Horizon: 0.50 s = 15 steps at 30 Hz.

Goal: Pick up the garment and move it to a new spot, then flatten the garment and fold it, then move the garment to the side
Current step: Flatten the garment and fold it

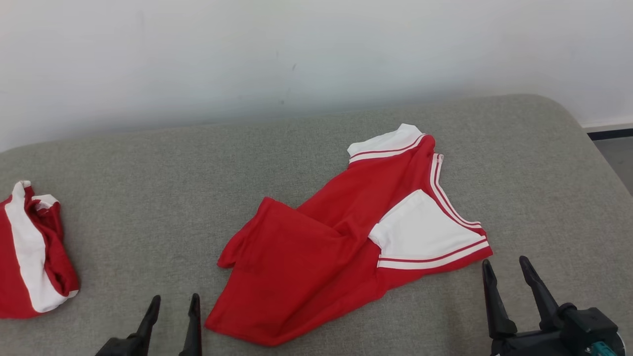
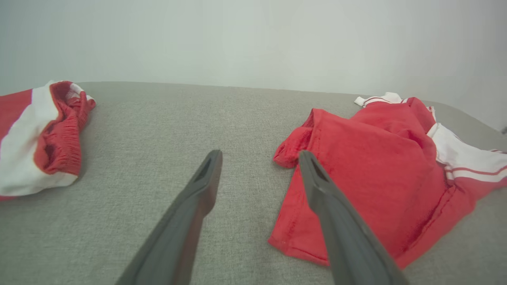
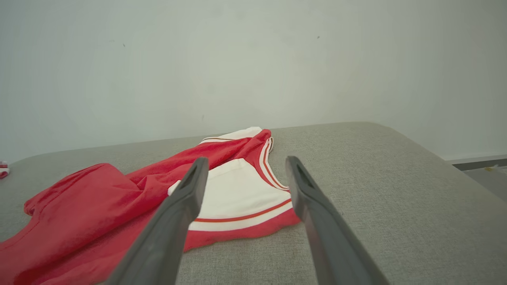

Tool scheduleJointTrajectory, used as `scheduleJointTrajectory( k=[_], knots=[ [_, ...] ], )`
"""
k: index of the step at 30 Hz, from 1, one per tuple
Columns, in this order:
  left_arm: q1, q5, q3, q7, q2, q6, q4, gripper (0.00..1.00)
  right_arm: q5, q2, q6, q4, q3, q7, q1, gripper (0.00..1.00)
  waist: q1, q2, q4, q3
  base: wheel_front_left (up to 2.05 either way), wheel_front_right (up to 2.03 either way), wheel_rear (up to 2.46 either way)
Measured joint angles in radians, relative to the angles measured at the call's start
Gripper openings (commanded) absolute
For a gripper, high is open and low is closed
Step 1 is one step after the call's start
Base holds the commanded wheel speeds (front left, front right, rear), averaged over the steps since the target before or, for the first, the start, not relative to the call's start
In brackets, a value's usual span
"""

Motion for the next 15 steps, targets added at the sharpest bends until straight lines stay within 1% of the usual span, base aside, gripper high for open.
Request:
scheduleJointTrajectory(
  k=[6,10,15],
  knots=[
    [-0.051,0.02,-0.053,0.0,0.008,-0.017,0.133,1.0,0.0,0.008,0.0,0.017,0.019,0.0,-0.026,1.0,0.0,0.0,-0.02,0.012,0.0,0.0,0.0],
    [-0.075,0.025,-0.071,0.0,0.016,-0.018,0.253,1.0,0.002,0.013,0.0,0.031,0.029,0.0,-0.038,1.0,0.0,0.0,-0.039,0.021,0.0,0.0,0.0],
    [-0.114,0.015,-0.085,0.0,0.015,-0.025,0.351,1.0,0.008,0.018,0.0,0.039,0.03,0.0,-0.045,1.0,0.0001,0.0,-0.06,0.039,0.0,0.0,0.0]
  ],
)
